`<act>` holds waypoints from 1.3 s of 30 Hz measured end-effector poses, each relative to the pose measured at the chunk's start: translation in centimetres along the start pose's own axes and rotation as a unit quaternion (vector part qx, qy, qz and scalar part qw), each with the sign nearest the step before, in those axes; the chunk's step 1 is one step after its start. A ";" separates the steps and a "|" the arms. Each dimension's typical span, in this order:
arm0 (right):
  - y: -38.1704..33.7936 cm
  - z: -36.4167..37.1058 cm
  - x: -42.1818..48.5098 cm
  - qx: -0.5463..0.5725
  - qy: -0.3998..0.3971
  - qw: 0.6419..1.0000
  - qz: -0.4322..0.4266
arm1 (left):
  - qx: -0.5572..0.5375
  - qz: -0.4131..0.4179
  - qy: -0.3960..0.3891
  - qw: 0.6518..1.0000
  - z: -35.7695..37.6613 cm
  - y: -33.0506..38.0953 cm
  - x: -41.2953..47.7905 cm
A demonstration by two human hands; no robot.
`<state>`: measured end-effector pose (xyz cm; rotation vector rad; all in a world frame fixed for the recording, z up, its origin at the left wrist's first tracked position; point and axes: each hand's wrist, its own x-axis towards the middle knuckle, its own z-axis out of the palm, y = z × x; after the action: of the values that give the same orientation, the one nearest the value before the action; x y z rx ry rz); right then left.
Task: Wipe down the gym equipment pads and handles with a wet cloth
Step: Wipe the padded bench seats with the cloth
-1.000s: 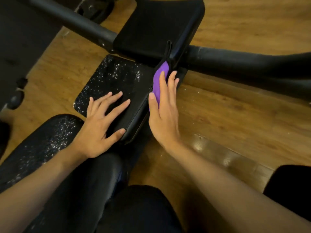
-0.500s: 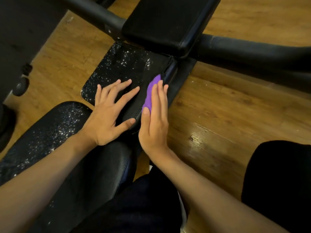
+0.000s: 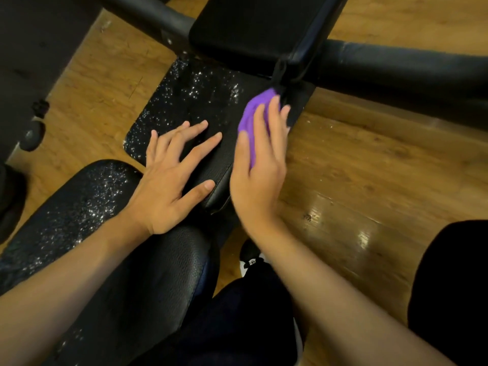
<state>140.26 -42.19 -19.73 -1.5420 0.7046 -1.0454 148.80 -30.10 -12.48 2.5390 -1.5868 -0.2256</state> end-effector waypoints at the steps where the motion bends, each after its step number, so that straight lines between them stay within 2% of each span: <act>1: 0.6 0.0 2.4 -0.016 0.026 0.999 0.013 | 0.001 -0.001 -0.001 1.000 0.0 0.0 0.1; 4: 1.5 0.0 7.2 -0.036 0.075 0.996 -0.010 | 0.000 -0.002 -0.004 1.000 0.1 0.1 0.2; 8: -0.1 0.1 0.4 -0.008 0.025 1.000 -0.016 | 0.009 -0.001 -0.007 1.000 0.0 0.1 0.0; 11: -0.9 -0.6 -2.7 -0.050 -0.017 0.998 -0.018 | 0.008 -0.004 -0.004 1.000 -0.1 0.0 0.2; 15: 1.1 -1.1 4.0 -0.110 0.016 0.994 -0.019 | 0.008 0.000 -0.002 1.000 0.0 0.1 0.2; 18: 1.2 -0.5 5.7 -0.026 0.031 0.998 0.041 | 0.011 -0.001 -0.005 1.000 0.0 0.1 0.3; 20: 0.0 0.4 2.6 0.046 0.042 0.993 0.103 | 0.014 -0.004 -0.008 1.000 -0.1 0.0 0.3; 22: -1.0 0.5 -1.7 0.078 0.015 0.989 0.122 | 0.015 -0.003 -0.008 1.000 0.0 0.0 0.2; 24: -1.1 -0.2 -3.7 0.070 -0.028 0.992 0.097 | 0.015 -0.002 -0.007 1.000 -0.1 0.0 0.2; 26: 0.0 -0.4 -0.9 0.050 -0.036 0.994 0.095 | 0.019 -0.002 -0.005 1.000 -0.1 0.0 0.3; 29: 1.0 -0.1 5.2 0.040 0.040 0.986 0.155 | 0.023 -0.003 -0.004 1.000 0.0 -0.1 0.4; 31: 0.1 0.4 5.6 0.054 0.076 0.983 0.156 | 0.024 -0.005 -0.003 1.000 0.1 -0.1 0.4; 33: -1.1 0.8 1.7 0.062 0.060 0.985 0.150 | 0.025 -0.007 -0.004 1.000 0.1 0.0 0.4; 36: -2.4 0.7 -4.3 0.046 -0.015 0.994 0.100 | 0.026 -0.007 -0.001 1.000 0.1 0.0 0.4; 37: -2.1 0.7 -4.0 0.044 -0.025 0.995 0.087 | 0.025 -0.008 -0.001 1.000 0.1 0.0 0.4; 39: -1.2 0.8 -0.2 0.042 0.001 0.992 0.117 | 0.021 -0.011 -0.002 1.000 0.1 0.0 0.4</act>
<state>140.75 -41.42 -18.66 -1.3491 0.8116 -0.8906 149.01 -30.49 -12.56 2.5889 -1.5827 -0.2025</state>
